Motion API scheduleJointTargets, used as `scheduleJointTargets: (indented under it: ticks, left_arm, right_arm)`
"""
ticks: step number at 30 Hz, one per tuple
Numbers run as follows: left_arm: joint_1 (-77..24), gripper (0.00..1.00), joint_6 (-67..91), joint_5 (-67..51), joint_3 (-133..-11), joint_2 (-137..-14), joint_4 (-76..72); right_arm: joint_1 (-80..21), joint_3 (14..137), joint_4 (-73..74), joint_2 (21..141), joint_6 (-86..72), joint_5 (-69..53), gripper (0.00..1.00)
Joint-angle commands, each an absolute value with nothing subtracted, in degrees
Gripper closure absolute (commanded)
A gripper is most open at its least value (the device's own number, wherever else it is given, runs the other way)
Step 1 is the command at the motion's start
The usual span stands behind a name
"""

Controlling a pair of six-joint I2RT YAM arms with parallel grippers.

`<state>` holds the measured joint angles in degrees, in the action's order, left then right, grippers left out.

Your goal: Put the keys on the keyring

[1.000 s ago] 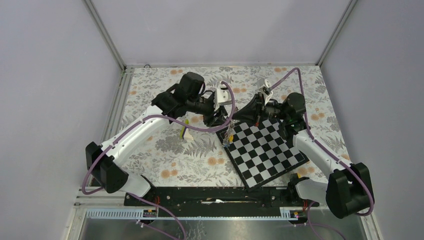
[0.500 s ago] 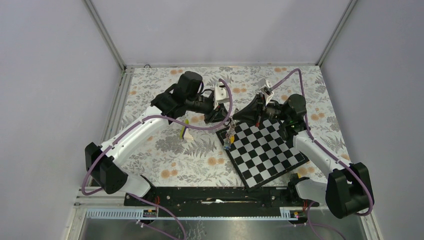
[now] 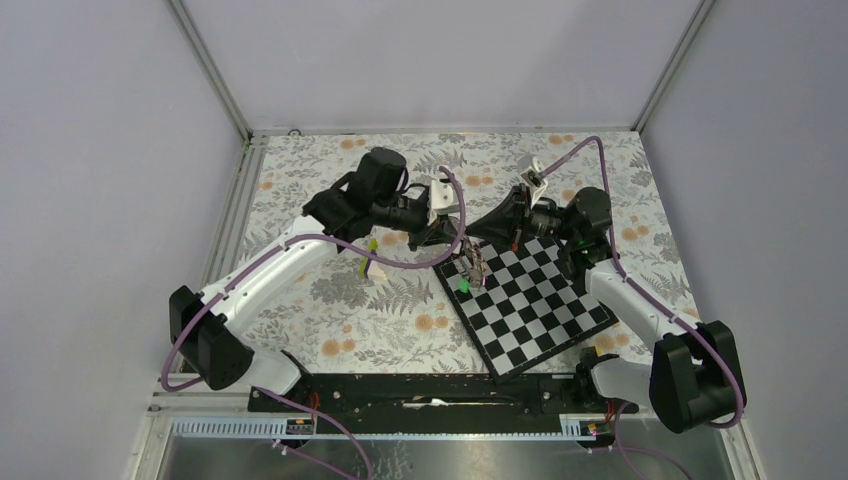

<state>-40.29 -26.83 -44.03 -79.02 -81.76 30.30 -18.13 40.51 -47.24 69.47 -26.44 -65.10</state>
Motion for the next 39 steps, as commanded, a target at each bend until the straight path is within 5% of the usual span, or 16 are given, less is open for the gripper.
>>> scheduleJointTargets:
  ticks: [1, 10, 30, 39]
  left_arm:
    - [-43.21, 0.91, -28.86, -41.48, -80.09, -81.91, 28.25]
    - [-47.09, 0.85, -31.80, -31.11, -80.52, -82.97, 28.15]
    - [-45.48, 0.37, -32.86, -23.58, -79.99, -79.31, 27.59]
    - [-44.03, 0.44, -29.36, -33.84, -81.59, -80.75, 27.22]
  right_arm:
    - [-17.93, 40.85, -52.46, 69.99, -27.74, -61.62, 1.00]
    - [-17.93, 40.02, -50.91, 70.13, -27.30, -58.38, 1.00]
    - [-17.49, 38.89, -48.61, 69.30, -22.32, -60.66, 1.00]
    - [-17.41, 38.60, -48.77, 68.61, -21.74, -62.12, 1.00]
